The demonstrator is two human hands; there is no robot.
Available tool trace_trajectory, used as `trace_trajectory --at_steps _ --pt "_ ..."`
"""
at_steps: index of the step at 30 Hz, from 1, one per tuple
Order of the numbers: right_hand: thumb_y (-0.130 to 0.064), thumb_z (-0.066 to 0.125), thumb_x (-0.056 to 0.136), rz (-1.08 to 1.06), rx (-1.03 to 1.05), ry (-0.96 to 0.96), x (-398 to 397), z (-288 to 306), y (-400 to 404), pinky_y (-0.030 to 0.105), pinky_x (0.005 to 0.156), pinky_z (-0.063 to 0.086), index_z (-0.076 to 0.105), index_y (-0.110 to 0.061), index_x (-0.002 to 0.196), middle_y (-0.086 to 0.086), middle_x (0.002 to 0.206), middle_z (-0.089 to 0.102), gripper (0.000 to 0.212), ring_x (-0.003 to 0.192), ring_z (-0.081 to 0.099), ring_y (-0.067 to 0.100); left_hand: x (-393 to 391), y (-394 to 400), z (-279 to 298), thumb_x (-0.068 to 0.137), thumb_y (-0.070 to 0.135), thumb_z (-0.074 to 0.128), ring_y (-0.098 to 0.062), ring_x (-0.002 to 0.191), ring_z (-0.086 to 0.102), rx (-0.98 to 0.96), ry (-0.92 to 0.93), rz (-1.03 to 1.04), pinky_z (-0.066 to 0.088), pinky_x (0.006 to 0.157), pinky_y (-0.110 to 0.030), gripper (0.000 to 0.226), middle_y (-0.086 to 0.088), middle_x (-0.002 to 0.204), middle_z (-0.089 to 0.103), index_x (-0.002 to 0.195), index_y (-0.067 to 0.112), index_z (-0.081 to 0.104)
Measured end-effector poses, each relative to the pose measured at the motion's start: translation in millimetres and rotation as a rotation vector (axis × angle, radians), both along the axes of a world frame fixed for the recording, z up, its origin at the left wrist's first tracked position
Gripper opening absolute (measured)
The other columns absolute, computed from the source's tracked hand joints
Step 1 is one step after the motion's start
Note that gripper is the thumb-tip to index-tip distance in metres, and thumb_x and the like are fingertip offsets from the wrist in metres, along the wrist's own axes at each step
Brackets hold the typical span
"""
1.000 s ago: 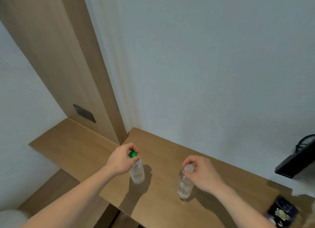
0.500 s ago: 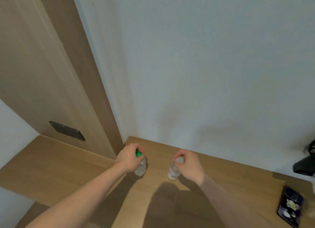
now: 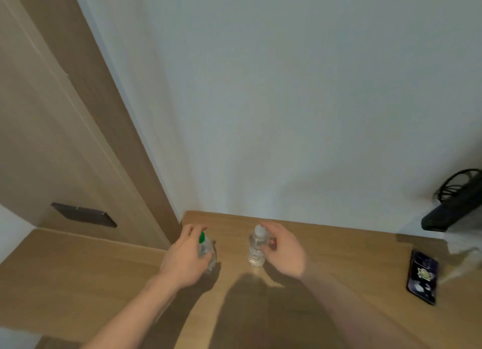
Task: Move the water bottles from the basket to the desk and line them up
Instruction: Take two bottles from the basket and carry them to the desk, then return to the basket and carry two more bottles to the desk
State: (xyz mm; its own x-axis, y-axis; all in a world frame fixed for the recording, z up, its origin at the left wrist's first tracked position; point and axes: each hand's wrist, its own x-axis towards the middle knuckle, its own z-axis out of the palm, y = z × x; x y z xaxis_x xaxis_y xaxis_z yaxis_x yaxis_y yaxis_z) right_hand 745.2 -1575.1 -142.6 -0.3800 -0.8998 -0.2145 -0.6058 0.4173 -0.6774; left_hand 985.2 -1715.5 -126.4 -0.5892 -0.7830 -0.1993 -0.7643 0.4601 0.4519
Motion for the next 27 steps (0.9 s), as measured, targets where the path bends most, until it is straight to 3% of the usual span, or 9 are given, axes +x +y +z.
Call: trace_trajectory --at_steps 2,6,7,10,12,16,19,27 --pt "-0.031 0.066 0.102 -0.017 -0.011 -0.029 0.6 17.4 27.6 0.022 0.109 0.043 0.042 -0.028 0.159 -0.011 0.154 0.048 0.062 0.121 0.055 0.006 -6.1 21.2 16.5 0.094 0.044 0.067 -0.015 0.117 0.062 -0.037 0.062 -0.041 0.051 0.091 -0.035 0.057 0.016 0.143 0.038 0.145 0.033 0.044" --pt "-0.028 0.063 0.104 -0.066 0.031 -0.026 -13.4 49.9 108.2 -0.006 0.100 0.023 0.029 -0.030 0.166 -0.014 0.163 0.036 0.070 0.138 0.043 0.002 -33.3 70.9 39.5 0.094 0.046 0.067 -0.010 0.119 0.055 -0.052 0.108 -0.191 0.048 0.101 -0.034 0.050 0.019 0.135 0.046 0.139 0.035 0.050" --pt "-0.029 0.062 0.105 -0.082 0.035 -0.005 -19.1 56.9 133.2 -0.005 0.104 0.021 0.029 -0.032 0.165 -0.014 0.165 0.034 0.069 0.141 0.041 0.003 -43.5 84.8 42.4 0.094 0.047 0.068 -0.011 0.121 0.053 -0.057 0.103 -0.235 0.045 0.104 -0.034 0.051 0.018 0.135 0.047 0.140 0.035 0.050" --pt "-0.034 0.060 0.106 -0.146 0.066 0.070 -41.0 66.7 216.4 0.025 0.125 0.023 0.026 -0.040 0.165 -0.019 0.169 0.026 0.068 0.154 0.030 0.009 -84.4 134.3 50.4 0.092 0.044 0.069 -0.016 0.127 0.049 -0.094 0.071 -0.368 0.040 0.108 -0.033 0.054 0.013 0.137 0.049 0.140 0.032 0.051" --pt "-0.035 0.059 0.106 -0.210 0.096 0.117 -55.9 73.1 277.1 0.037 0.131 0.018 0.022 -0.045 0.165 -0.022 0.170 0.019 0.071 0.159 0.018 0.010 -118.2 176.9 55.9 0.091 0.043 0.069 -0.016 0.128 0.048 -0.106 0.077 -0.454 0.040 0.111 -0.035 0.056 0.010 0.138 0.048 0.143 0.031 0.050" --pt "-0.039 0.058 0.106 -0.361 0.122 0.189 -84.9 84.6 405.2 0.036 0.130 0.015 0.019 -0.046 0.165 -0.026 0.170 0.011 0.071 0.157 0.010 0.003 -192.9 283.0 66.0 0.095 0.045 0.063 -0.015 0.133 0.043 -0.138 0.079 -0.651 0.039 0.113 -0.031 0.057 0.010 0.145 0.043 0.147 0.032 0.044" --pt "-0.044 0.060 0.105 -0.486 0.150 0.215 -102.7 92.7 507.1 0.037 0.131 0.022 0.020 -0.045 0.165 -0.020 0.173 0.012 0.073 0.160 0.014 0.011 -245.4 374.3 73.8 0.097 0.046 0.060 -0.015 0.137 0.041 -0.148 0.079 -0.798 0.038 0.114 -0.030 0.058 0.010 0.151 0.039 0.150 0.032 0.042" --pt "-0.048 0.057 0.105 -0.788 0.240 0.212 -132.0 109.5 721.2 0.041 0.132 0.014 0.016 -0.043 0.166 -0.011 0.175 0.009 0.074 0.163 0.003 0.019 -353.5 580.6 104.0 0.096 0.048 0.061 -0.020 0.149 0.028 -0.198 0.098 -1.132 0.026 0.123 -0.034 0.067 0.005 0.165 0.024 0.155 0.030 0.037"
